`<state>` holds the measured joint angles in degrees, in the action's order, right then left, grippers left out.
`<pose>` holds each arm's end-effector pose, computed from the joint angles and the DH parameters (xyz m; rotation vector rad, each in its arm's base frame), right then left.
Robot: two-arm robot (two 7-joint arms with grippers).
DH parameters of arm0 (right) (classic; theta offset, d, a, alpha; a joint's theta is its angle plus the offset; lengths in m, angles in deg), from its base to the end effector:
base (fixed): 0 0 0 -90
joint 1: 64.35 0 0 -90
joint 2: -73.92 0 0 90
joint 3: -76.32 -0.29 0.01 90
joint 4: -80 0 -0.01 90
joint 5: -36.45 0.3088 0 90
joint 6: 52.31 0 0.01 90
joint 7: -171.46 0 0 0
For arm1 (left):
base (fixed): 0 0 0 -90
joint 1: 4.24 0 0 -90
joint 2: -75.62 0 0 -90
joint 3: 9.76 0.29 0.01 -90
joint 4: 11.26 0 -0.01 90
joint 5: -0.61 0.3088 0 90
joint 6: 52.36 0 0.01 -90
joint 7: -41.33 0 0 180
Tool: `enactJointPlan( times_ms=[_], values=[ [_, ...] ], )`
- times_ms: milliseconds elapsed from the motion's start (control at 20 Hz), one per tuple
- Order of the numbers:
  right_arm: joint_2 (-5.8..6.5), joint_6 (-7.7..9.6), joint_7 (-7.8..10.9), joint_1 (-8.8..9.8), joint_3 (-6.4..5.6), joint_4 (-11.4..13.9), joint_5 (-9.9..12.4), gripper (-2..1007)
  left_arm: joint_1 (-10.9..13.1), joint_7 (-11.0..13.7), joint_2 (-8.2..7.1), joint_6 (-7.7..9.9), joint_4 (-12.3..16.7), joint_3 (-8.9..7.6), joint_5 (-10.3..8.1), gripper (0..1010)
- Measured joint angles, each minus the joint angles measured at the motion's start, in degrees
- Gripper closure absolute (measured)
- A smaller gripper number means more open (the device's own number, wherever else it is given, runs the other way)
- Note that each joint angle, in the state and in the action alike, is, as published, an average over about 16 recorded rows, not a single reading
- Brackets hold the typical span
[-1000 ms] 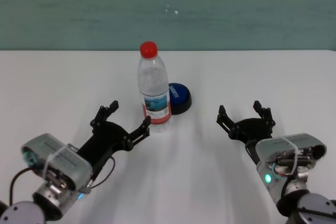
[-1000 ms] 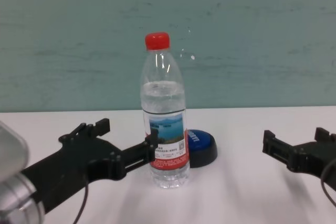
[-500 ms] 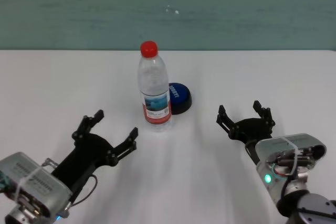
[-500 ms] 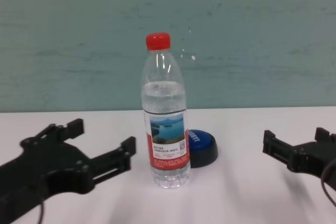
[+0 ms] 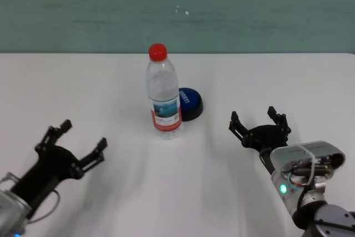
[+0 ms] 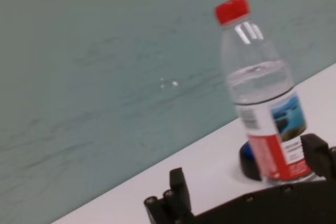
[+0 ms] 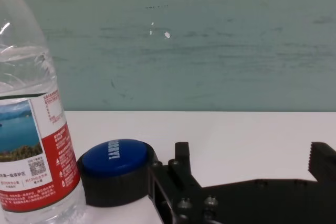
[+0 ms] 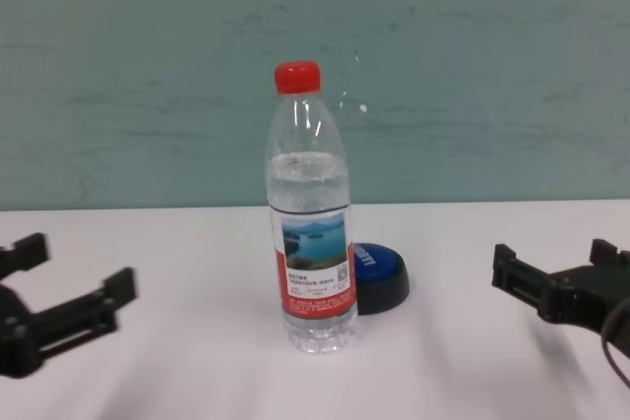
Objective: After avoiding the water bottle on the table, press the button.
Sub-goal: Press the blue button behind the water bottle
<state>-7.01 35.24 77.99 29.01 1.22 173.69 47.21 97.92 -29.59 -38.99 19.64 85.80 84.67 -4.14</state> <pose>0.3002 0.0394 -0.3070 0.0398 0.0383 -1.3661 0.2669 0.0846 -0.3079 0.1354 -0.3541 1.0320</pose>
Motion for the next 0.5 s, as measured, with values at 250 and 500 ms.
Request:
enactJointPlan(
  times_ms=[250,500],
  values=[
    [0.0,0.0,0.0,0.0,0.0,0.0,0.0,1,-1.08,1.49,-0.93,-1.91,-2.36,-2.0,-1.91,10],
    [0.0,0.0,0.0,0.0,0.0,0.0,0.0,1,-2.37,2.59,-1.2,-2.85,-3.89,-2.8,-2.96,10]
  ],
)
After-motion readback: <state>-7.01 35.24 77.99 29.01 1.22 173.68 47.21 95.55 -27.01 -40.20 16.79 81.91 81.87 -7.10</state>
